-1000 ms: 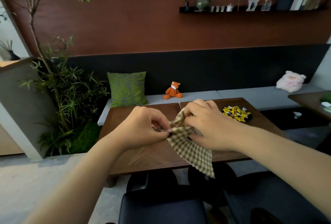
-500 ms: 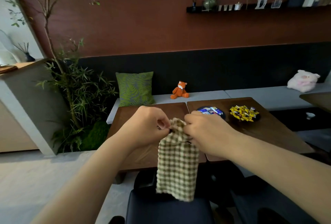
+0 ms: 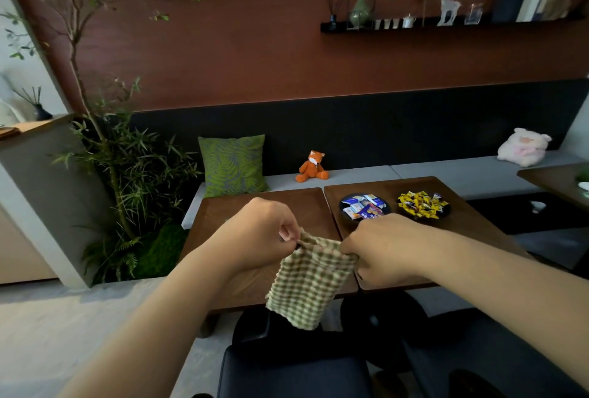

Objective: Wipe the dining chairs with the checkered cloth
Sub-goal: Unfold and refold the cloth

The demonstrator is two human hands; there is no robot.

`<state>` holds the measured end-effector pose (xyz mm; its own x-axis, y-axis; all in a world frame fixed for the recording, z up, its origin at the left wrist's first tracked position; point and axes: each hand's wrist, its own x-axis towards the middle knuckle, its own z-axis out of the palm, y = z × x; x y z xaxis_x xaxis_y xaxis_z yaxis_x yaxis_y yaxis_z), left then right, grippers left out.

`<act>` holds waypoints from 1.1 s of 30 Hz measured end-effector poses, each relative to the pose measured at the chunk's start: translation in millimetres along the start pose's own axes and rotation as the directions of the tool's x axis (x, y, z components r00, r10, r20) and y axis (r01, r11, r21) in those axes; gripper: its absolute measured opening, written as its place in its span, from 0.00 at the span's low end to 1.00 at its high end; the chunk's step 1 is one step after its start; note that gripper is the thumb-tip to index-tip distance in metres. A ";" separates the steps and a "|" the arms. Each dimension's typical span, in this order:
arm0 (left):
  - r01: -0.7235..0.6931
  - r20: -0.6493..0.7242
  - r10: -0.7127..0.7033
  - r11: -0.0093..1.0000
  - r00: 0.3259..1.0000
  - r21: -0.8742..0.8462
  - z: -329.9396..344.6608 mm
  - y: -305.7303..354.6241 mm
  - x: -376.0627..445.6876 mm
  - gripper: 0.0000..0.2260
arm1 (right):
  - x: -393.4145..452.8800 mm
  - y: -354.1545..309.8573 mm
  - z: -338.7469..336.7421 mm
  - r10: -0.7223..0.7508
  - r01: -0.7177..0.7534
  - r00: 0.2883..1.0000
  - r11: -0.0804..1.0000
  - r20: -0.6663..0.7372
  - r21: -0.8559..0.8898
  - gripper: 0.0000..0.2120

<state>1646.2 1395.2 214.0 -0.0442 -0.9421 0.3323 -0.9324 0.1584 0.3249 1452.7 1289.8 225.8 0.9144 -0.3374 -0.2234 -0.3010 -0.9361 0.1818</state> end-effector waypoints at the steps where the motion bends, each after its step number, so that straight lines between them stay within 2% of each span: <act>1: 0.003 0.019 -0.003 1.000 1.000 0.009 1.4 -0.2 0.6 0.03 | -0.6 1.8 1.4 0.004 -0.005 1.000 1.000 -0.012 -0.022 0.07; 6: 0.013 0.020 -0.013 1.000 1.000 -0.011 6.1 -5.2 1.3 0.02 | -0.9 11.7 12.0 -0.010 -0.016 0.967 0.995 -0.255 -0.099 0.10; 7: 0.022 0.010 -0.021 0.999 1.000 -0.026 6.6 -7.1 1.4 0.02 | -1.9 13.0 13.0 -0.018 -0.014 0.942 0.995 -0.334 -0.095 0.09; 9: 0.067 -0.022 -0.070 0.994 0.997 -0.085 7.9 -10.6 1.4 0.03 | -5.0 15.2 14.5 -0.052 0.028 0.844 0.998 -0.534 -0.054 0.07; 12: 0.185 -0.058 -0.206 0.948 0.977 -0.258 10.8 -15.8 0.1 0.07 | -9.6 23.3 18.1 -0.011 0.101 0.739 0.990 -0.674 0.095 0.03; 17: 0.320 -0.052 -0.390 0.817 0.919 -0.479 16.4 -21.5 -0.8 0.07 | -12.2 29.0 25.6 -0.166 0.321 0.737 0.939 -0.655 0.122 0.02; 20: 0.311 -0.053 -0.399 0.785 0.915 -0.536 18.0 -18.5 1.7 0.08 | -11.5 21.6 29.2 -0.249 0.370 0.771 0.924 -0.586 0.094 0.08; 22: 0.304 -0.038 -0.391 0.769 0.919 -0.562 17.7 -17.4 3.7 0.07 | -7.0 17.0 31.8 -0.270 0.352 0.806 0.934 -0.528 0.060 0.09; 24: 0.298 -0.023 -0.377 0.769 0.926 -0.566 17.0 -18.6 4.4 0.07 | -1.9 15.4 33.7 -0.218 0.281 0.833 0.958 -0.509 0.049 0.08; 29: 0.311 -0.005 -0.357 0.820 0.934 -0.480 15.8 -23.9 3.3 0.07 | 3.0 21.8 36.4 -0.014 0.116 0.821 0.983 -0.570 0.143 0.05; 31: 0.329 -0.006 -0.375 0.820 0.927 -0.468 16.3 -25.8 3.3 0.06 | 5.1 26.8 38.6 0.086 0.090 0.792 0.963 -0.604 0.255 0.04; 33: 0.336 -0.008 -0.391 0.800 0.920 -0.497 17.4 -27.0 3.7 0.06 | 9.3 31.4 40.3 0.229 0.054 0.786 0.900 -0.575 0.432 0.05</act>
<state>1664.9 1382.3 191.0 0.3263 -0.9269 0.1856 -0.5824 -0.0425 0.8118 1440.9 1253.3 190.8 0.8051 -0.4225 0.4163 -0.3385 -0.9036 -0.2624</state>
